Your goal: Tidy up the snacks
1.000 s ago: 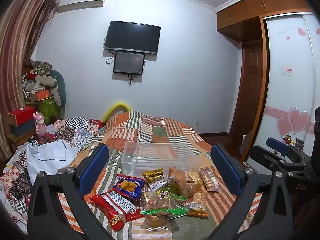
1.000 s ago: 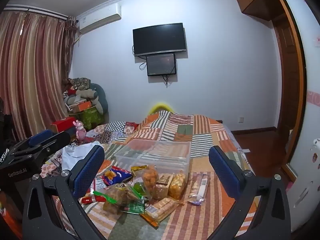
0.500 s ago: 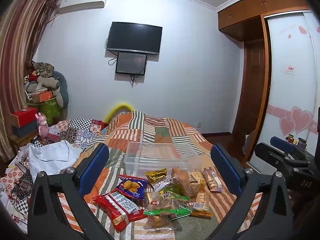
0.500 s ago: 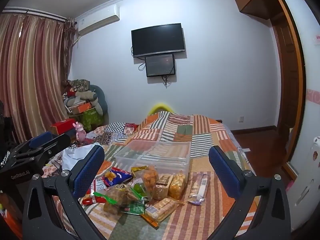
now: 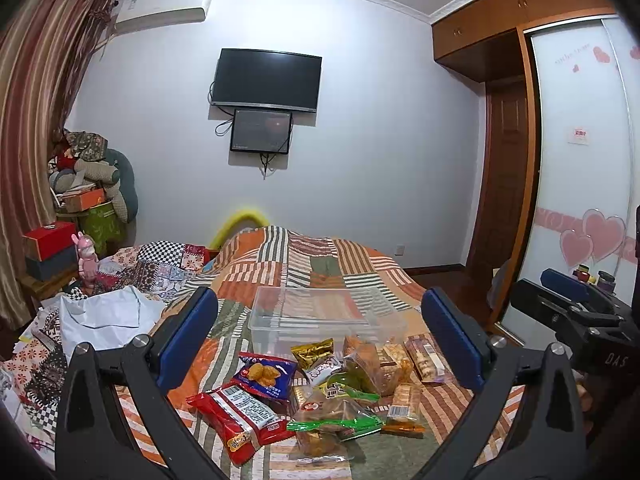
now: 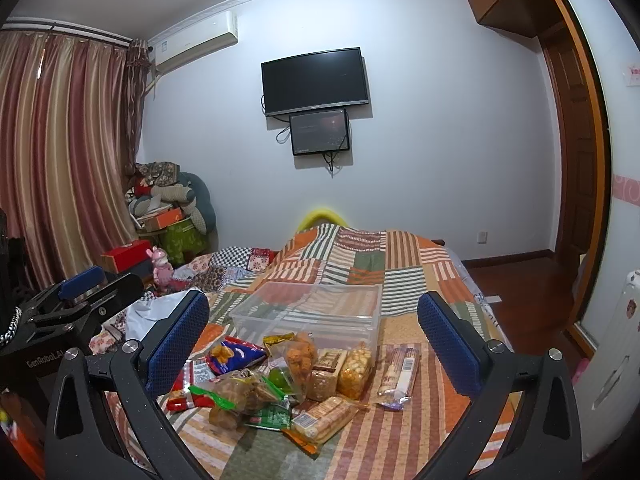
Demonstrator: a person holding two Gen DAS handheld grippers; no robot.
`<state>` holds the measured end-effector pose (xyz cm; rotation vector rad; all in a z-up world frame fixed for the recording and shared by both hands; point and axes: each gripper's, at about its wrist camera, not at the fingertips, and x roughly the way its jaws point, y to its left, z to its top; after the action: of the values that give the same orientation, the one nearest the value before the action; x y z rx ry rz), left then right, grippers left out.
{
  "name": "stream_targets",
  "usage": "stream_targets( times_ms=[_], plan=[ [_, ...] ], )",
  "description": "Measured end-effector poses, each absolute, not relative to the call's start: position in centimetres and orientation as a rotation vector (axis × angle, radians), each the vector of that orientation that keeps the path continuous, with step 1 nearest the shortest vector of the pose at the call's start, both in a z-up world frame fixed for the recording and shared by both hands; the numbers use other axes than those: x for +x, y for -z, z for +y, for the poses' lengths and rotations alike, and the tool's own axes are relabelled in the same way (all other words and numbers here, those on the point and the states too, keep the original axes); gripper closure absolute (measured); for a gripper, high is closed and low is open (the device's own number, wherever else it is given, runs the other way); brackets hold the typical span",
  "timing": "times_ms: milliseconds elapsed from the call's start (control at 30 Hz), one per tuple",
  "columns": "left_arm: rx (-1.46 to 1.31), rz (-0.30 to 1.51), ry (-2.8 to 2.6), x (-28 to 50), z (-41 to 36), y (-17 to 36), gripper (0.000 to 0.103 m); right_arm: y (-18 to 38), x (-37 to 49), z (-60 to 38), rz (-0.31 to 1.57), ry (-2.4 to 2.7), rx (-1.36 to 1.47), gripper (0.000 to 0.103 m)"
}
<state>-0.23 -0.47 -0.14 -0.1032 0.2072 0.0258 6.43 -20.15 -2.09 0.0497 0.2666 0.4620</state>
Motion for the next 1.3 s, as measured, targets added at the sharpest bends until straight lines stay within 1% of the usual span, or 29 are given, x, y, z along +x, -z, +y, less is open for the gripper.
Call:
stream_targets(
  times_ms=[1300],
  plan=[
    [-0.111, 0.209, -0.020, -0.43, -0.23, -0.10, 0.000, 1.95, 6.17, -20.33, 0.263, -0.471, 0.065, 0.000]
  ],
)
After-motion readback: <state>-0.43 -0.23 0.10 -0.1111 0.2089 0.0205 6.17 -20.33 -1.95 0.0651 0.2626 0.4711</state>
